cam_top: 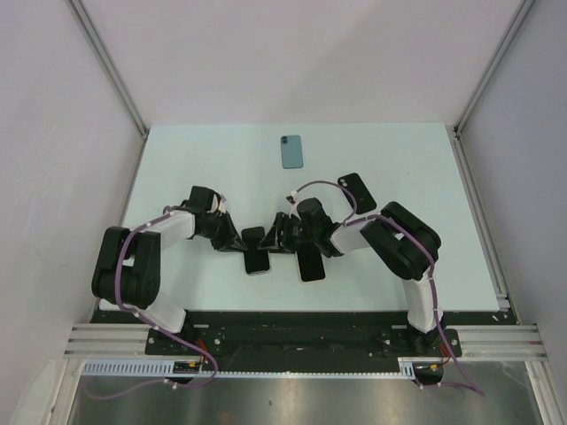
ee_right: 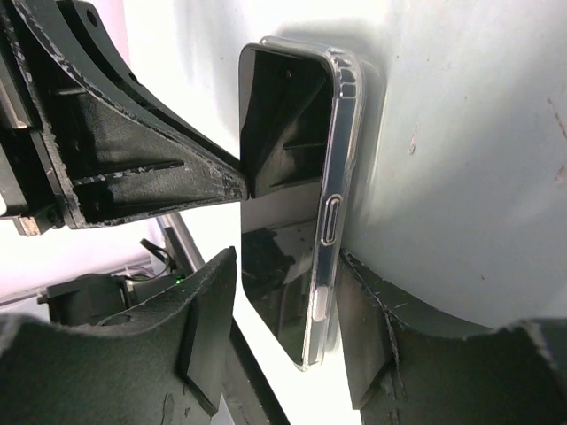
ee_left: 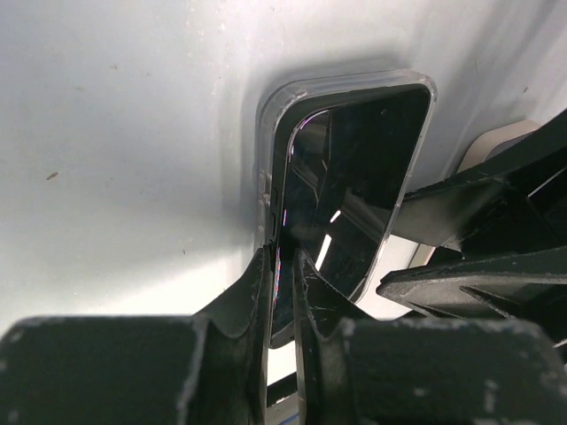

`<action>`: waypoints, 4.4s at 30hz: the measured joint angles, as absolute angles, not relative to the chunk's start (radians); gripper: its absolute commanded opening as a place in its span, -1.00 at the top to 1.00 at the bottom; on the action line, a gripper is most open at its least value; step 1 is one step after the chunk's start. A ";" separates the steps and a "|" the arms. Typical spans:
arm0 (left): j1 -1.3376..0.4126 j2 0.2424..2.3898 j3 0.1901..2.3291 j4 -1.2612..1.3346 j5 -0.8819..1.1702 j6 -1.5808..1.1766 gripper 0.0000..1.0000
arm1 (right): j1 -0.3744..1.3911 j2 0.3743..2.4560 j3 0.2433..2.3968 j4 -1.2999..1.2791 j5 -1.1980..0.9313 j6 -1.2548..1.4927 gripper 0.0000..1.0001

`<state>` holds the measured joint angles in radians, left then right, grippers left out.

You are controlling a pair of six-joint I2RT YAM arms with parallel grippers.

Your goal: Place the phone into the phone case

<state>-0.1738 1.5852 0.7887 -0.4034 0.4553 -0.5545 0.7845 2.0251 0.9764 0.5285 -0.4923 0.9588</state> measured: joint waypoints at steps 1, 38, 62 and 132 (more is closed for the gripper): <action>-0.171 1.584 0.785 -0.398 0.460 -0.557 0.71 | 0.781 2.033 0.976 0.544 -0.503 0.971 -0.01; -0.115 1.144 0.680 -0.329 0.662 -0.577 -0.43 | 0.653 2.047 0.963 1.069 -0.883 1.325 0.99; -0.011 0.993 0.551 0.168 0.935 -0.867 0.27 | 0.633 1.959 0.948 1.271 -1.033 1.672 0.94; 0.056 0.807 0.484 0.300 1.000 -1.097 -0.07 | 0.692 1.878 0.926 1.264 -0.949 1.818 0.89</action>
<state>0.0555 0.8066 0.4839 0.3004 1.0004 -1.0966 0.6918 1.8782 0.9260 1.2644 -0.9485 1.8183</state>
